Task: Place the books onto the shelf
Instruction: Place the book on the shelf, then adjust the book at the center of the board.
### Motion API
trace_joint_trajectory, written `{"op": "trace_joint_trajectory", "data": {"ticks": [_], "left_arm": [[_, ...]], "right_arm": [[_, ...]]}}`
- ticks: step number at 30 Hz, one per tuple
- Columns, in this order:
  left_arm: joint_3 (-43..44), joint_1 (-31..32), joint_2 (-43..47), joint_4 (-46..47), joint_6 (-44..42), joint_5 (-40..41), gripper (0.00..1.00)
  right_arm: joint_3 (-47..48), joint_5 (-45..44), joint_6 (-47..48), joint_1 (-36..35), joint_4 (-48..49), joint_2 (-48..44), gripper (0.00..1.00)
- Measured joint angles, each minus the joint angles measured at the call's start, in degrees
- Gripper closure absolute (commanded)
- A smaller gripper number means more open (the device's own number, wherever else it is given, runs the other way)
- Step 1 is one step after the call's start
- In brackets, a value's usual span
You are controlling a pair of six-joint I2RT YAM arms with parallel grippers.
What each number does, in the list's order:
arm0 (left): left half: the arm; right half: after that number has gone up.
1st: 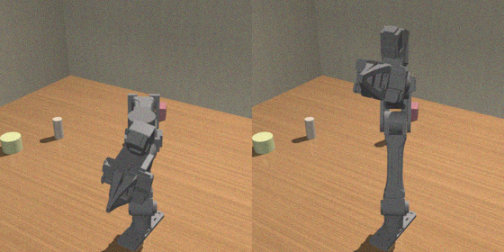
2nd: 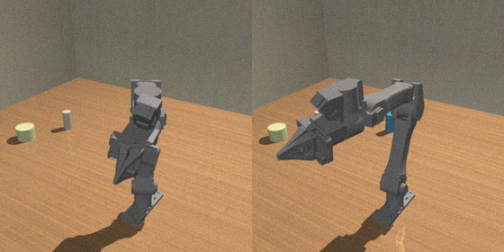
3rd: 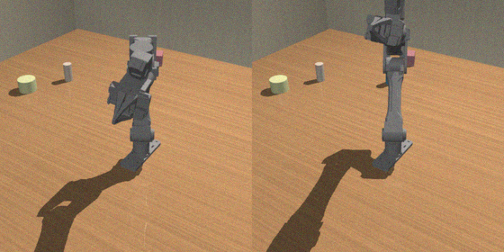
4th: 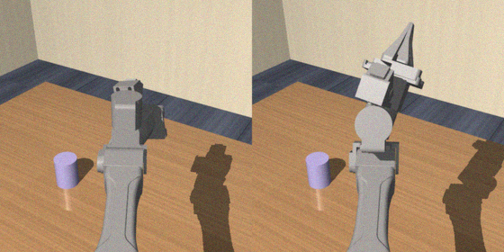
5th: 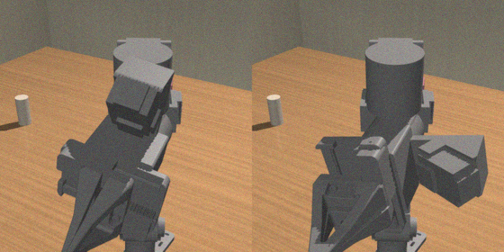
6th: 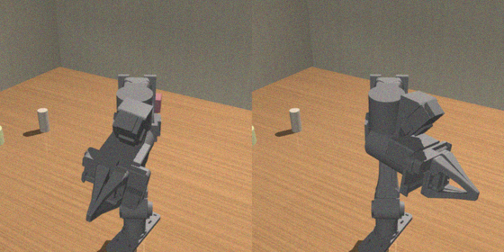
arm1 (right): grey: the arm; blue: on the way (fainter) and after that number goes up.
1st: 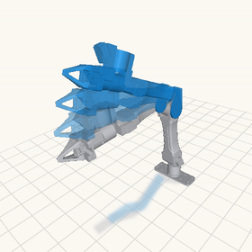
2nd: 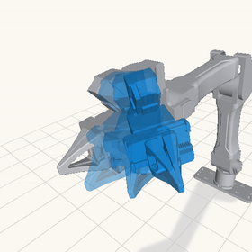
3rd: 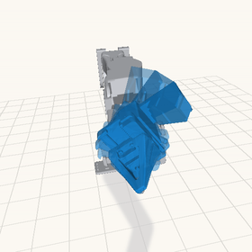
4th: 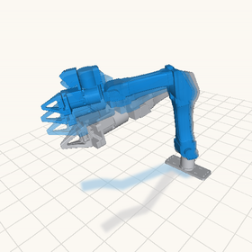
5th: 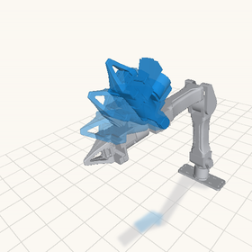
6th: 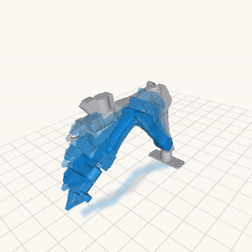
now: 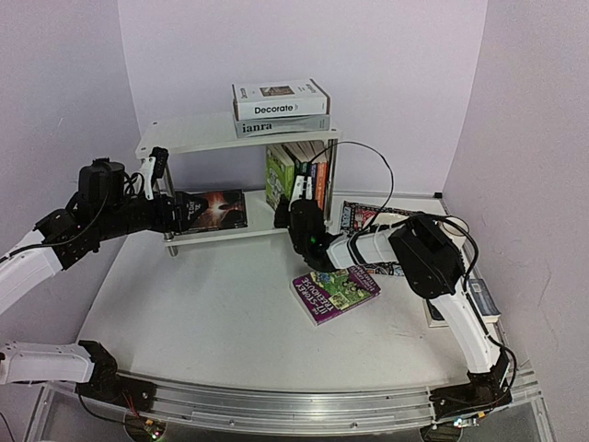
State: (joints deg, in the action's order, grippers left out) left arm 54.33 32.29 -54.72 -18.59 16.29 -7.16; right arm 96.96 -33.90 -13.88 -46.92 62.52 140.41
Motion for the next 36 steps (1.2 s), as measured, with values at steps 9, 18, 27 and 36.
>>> {"op": "trace_joint_trajectory", "data": {"ticks": [9,18,27,36], "left_arm": [[0.0,0.0,-0.1,0.0,0.0,-0.3,0.00],[0.0,0.0,-0.1,0.0,0.2,-0.7,0.00],[-0.2,0.0,-0.7,0.2,1.1,-1.9,0.00],[-6.0,0.0,-1.8,3.3,6.2,-4.8,0.00]], "right_arm": [[-4.1,1.6,-2.9,-0.2,0.0,-0.9,0.38],[-11.3,0.9,-4.7,-1.1,-0.2,-7.7,0.33],[-20.9,0.8,-5.6,-3.3,0.0,-15.2,0.23],[-37.1,6.2,-6.5,-5.7,-8.9,-33.3,0.04]]}}
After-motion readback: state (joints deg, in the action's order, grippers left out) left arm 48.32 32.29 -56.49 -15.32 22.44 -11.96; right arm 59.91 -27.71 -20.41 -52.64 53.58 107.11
